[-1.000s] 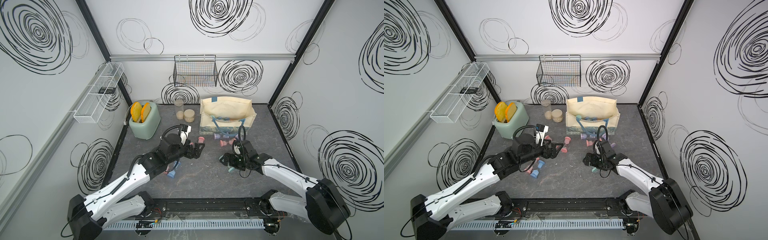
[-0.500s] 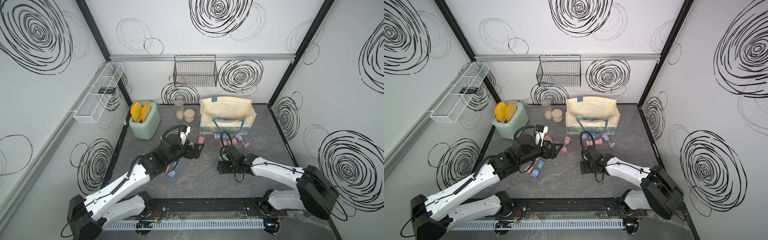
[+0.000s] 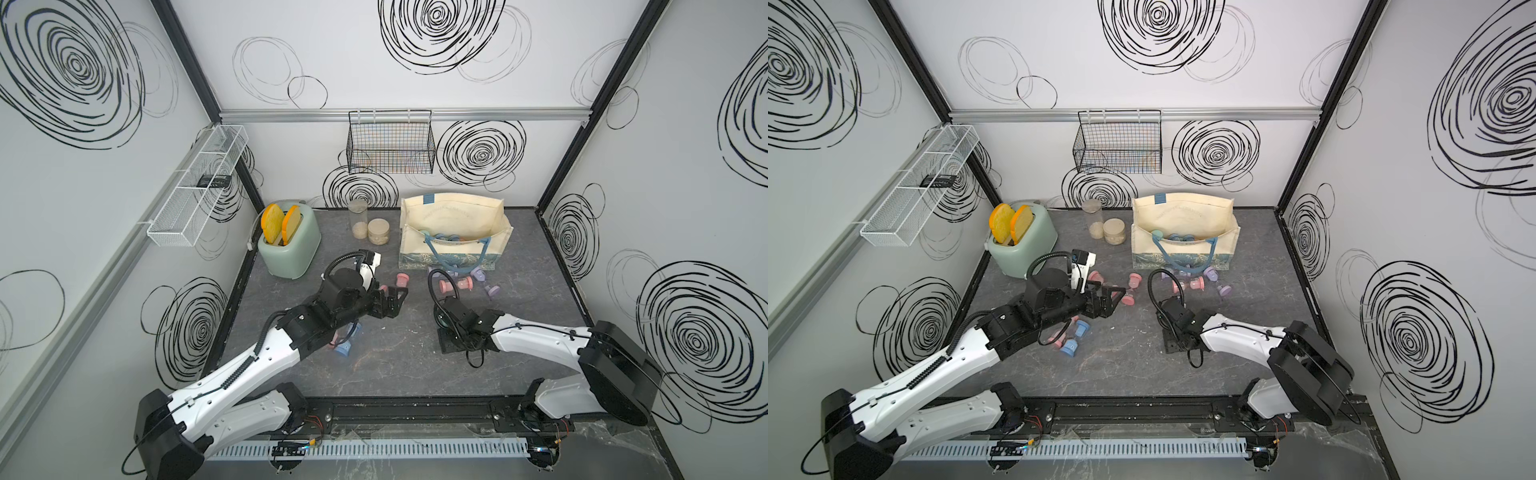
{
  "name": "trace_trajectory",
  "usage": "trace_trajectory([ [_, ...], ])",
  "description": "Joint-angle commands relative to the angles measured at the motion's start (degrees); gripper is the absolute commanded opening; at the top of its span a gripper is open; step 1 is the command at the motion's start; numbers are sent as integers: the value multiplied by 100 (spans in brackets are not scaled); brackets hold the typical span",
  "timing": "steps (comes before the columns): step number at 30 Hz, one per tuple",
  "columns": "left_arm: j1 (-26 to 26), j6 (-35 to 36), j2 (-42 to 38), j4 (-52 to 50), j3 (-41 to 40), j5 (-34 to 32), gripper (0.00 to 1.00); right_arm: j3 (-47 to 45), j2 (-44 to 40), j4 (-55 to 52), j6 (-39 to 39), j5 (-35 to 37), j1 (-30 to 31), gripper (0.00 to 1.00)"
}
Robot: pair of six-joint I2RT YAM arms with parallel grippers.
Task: Put the hourglass into the canvas bag
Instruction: Pick up the hourglass from the center of the board.
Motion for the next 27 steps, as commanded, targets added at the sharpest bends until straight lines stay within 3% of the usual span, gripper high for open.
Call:
trace_trajectory([
  [1,32,-79,-76,153,-57,-60,96,106,107,-183,94,143,51,58],
  [17,55,-48,-109,184,-2,-64,96,357,-105,0,164,-291,-224,38],
  [27,90,1,-116,122,128,-139,96,576,-953,-123,80,-434,-644,31],
])
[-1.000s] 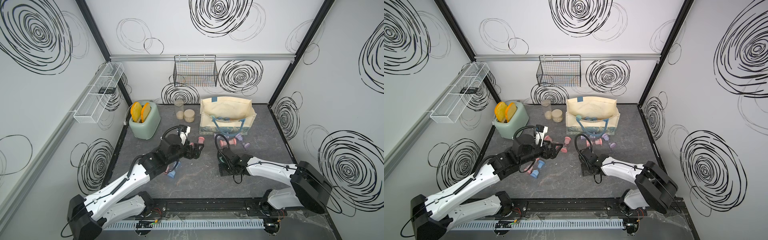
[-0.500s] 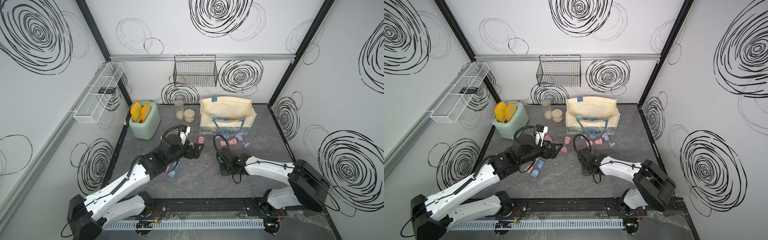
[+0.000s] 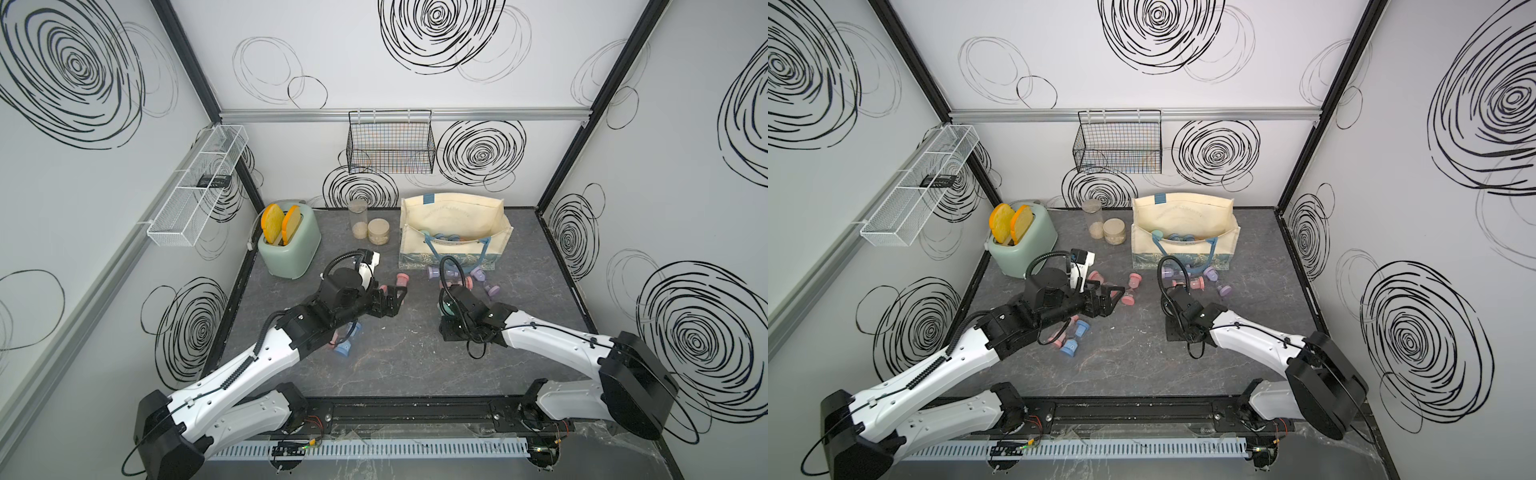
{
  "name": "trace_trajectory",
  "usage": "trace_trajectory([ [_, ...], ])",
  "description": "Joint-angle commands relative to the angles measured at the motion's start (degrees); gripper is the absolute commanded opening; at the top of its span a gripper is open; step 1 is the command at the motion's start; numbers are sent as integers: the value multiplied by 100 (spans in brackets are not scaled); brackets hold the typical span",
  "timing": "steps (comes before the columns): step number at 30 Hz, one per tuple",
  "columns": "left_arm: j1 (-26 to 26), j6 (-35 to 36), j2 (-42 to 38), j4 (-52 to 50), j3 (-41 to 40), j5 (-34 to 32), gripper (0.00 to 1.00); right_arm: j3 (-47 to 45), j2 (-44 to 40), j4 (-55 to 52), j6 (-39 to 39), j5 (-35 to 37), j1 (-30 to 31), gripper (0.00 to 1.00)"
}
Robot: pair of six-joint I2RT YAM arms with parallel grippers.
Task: Put the hourglass into the canvas bag
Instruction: Pick up the hourglass from the center of the board, then place the hourglass in the canvas bag.
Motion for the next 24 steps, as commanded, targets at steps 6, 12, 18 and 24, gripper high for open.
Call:
trace_trajectory([
  [6,80,50,-55,93,311,-200,96,760,-812,-244,-432,-24,-422,28],
  [12,89,77,61,130,576,-231,96,1187,-1299,150,-958,93,-671,28],
  [18,102,77,276,343,801,-109,96,2143,-860,197,-1449,-150,-1232,26],
  [24,153,192,582,523,1039,-11,96,3145,-49,301,-1750,-643,-1912,26],
])
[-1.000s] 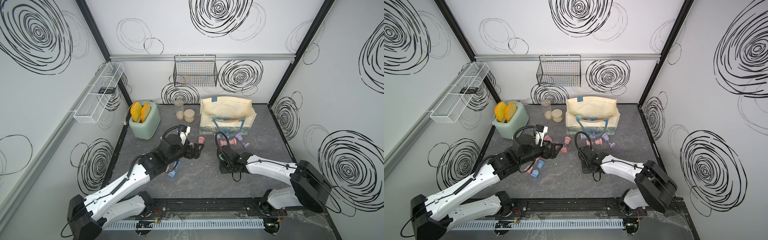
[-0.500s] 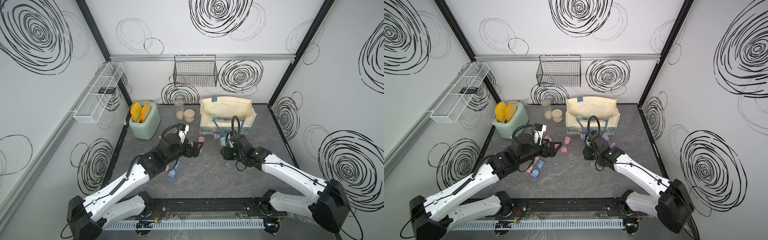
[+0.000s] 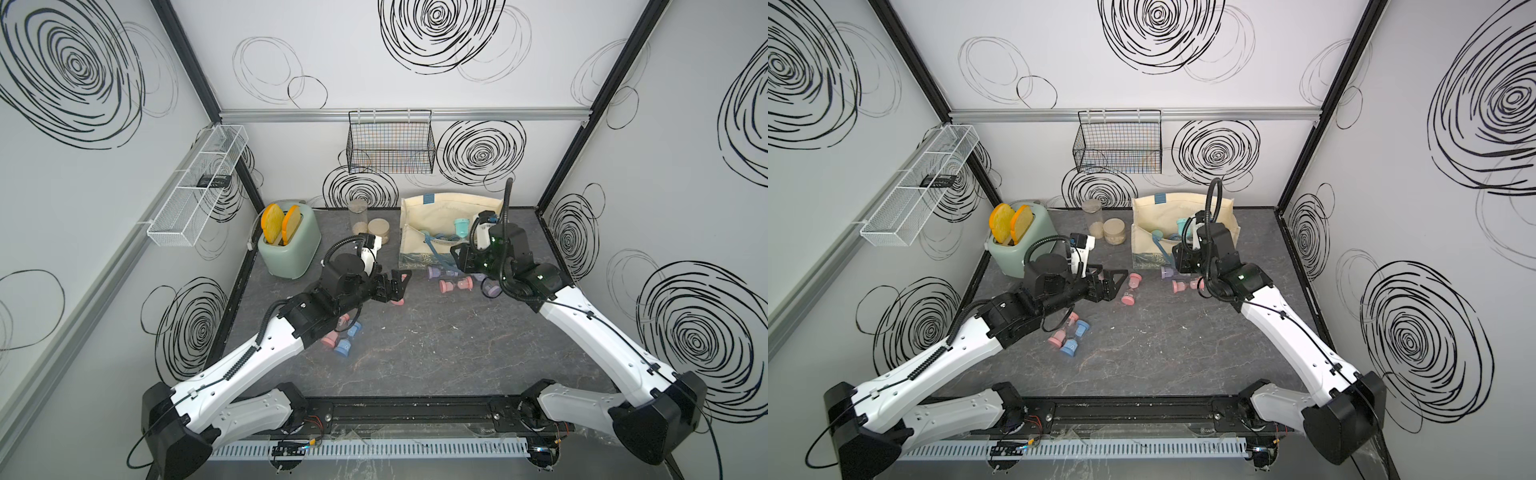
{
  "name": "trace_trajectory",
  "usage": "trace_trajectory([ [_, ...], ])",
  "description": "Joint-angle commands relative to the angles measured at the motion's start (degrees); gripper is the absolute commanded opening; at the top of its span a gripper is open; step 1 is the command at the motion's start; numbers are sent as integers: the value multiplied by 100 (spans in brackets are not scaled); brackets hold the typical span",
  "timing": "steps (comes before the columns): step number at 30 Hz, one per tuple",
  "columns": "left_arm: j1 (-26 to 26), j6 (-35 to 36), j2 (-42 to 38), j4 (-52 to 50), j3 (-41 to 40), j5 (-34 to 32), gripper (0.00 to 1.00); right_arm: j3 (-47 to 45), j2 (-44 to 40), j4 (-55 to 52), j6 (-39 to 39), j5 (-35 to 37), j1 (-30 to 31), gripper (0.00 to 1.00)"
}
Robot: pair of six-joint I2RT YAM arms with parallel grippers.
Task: Put the hourglass into the canvas bag
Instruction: Place the hourglass in the canvas bag.
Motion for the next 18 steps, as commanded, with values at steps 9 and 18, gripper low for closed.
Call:
trace_trajectory([
  [9,345,60,237,561,229,295,96,1568,1776,83,-635,-825,-888,26],
  [18,589,27,244,473,132,295,96,2457,3088,-156,-723,-931,-908,27],
])
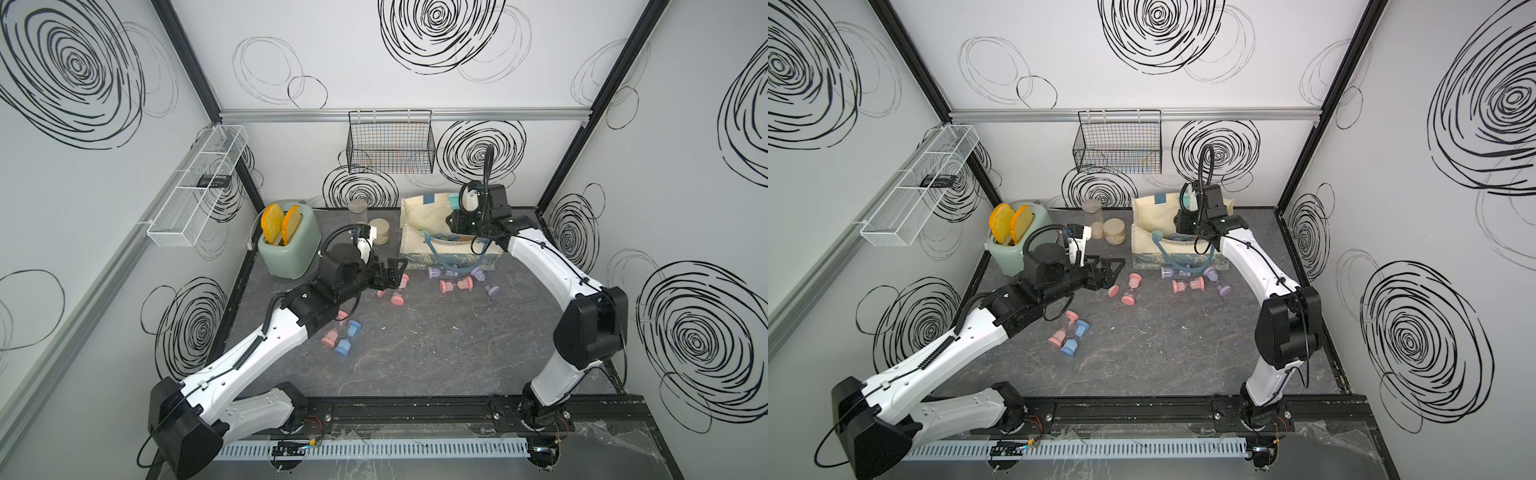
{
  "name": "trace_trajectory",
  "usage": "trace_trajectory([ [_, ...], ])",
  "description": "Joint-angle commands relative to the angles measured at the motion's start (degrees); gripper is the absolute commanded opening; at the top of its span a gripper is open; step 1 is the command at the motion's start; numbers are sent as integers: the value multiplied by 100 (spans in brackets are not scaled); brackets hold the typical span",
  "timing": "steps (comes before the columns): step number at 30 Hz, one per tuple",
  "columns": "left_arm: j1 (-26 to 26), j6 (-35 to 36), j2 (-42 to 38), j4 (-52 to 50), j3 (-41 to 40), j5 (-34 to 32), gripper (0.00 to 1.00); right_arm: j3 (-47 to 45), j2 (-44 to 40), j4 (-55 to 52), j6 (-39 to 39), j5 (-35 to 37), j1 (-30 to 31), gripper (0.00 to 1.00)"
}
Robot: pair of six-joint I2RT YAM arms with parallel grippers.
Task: Put the hourglass into the canvas bag
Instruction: Place the hourglass in the canvas bag.
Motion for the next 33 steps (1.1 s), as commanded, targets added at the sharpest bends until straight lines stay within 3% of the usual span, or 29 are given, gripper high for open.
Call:
trace_trajectory([
  [1,82,-9,7,264,10,46,96,218,250,-126,-123,-139,38,27],
  [8,168,-13,16,269,-80,82,96,159,770,-102,-163,118,63,28],
  [20,215,-43,12,272,-98,99,96,414,1401,-532,-225,451,57,40],
  [33,241,-58,-156,151,-103,30,96,459,812,-432,-244,250,56,67],
])
